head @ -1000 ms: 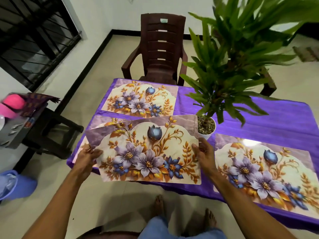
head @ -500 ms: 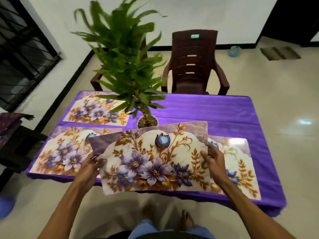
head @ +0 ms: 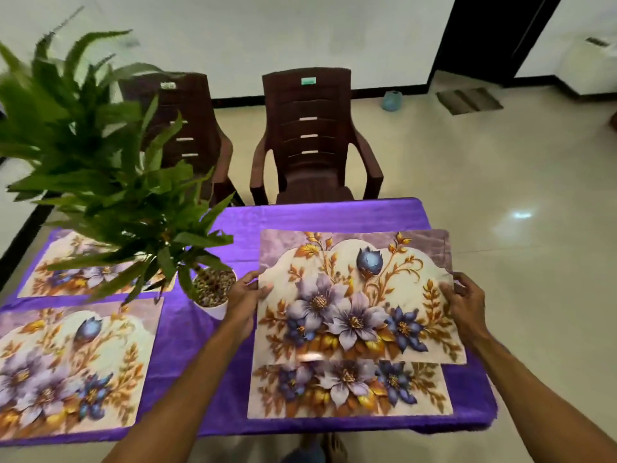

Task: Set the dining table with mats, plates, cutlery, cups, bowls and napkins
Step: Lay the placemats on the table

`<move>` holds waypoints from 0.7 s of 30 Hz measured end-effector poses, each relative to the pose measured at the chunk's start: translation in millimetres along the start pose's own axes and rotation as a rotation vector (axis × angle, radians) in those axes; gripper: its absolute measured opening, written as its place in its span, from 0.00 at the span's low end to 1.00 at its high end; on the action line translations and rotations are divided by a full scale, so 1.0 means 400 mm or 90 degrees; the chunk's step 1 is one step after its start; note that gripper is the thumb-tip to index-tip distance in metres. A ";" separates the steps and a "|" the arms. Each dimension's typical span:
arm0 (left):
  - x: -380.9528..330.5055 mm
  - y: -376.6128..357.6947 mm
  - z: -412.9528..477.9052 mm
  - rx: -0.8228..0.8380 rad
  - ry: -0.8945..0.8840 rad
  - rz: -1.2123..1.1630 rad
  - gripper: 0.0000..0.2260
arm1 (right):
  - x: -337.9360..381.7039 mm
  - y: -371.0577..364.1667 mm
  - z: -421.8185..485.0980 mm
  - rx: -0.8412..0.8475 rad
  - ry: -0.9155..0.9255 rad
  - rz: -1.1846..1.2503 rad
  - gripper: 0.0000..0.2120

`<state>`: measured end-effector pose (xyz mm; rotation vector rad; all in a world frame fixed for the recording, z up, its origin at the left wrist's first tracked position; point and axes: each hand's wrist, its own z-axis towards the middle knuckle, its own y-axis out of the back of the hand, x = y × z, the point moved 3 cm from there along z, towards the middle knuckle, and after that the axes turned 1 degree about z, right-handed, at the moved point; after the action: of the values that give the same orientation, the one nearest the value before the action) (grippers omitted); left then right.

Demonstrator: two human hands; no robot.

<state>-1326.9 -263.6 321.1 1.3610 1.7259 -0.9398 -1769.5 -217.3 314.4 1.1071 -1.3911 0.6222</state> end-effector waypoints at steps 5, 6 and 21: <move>-0.047 -0.060 0.173 -0.092 -0.052 0.043 0.19 | 0.015 -0.063 0.163 0.000 -0.002 -0.045 0.09; -0.053 -0.066 0.206 -0.109 -0.061 0.052 0.20 | 0.014 -0.082 0.195 -0.003 -0.001 -0.055 0.11; -0.010 -0.110 0.417 -0.129 -0.151 0.418 0.37 | -0.074 -0.279 0.478 0.056 -0.020 -0.282 0.28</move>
<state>-1351.6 -419.7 251.9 1.4713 1.0501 -0.5088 -1761.0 -423.0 227.7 1.4450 -1.1003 0.3467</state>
